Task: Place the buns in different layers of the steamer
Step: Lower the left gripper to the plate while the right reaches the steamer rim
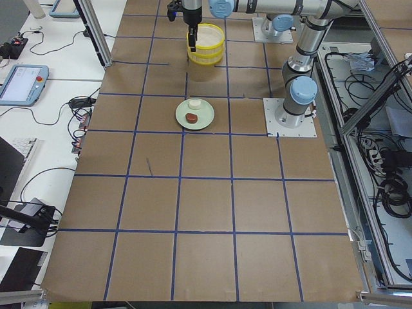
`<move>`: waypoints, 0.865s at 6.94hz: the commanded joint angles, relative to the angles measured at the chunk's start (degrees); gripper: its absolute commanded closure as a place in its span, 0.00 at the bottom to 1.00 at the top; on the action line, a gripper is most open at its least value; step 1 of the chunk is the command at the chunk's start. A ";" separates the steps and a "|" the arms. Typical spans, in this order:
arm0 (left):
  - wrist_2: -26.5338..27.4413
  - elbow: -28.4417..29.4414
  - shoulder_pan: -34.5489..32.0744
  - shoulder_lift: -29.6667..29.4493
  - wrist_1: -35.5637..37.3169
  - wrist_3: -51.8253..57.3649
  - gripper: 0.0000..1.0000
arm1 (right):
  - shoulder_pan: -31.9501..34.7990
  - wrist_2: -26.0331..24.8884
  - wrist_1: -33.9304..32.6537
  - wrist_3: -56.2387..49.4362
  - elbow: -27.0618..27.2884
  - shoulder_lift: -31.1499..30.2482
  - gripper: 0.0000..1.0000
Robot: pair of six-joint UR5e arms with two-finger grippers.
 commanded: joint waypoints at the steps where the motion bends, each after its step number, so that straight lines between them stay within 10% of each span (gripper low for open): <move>1: 0.00 -0.04 0.04 0.04 0.04 0.17 0.21 | 0.00 0.03 0.00 0.00 0.05 0.00 0.00; 6: 0.44 -16.69 5.57 -0.83 14.04 5.69 0.22 | 0.18 0.29 -11.91 0.09 13.36 1.23 0.00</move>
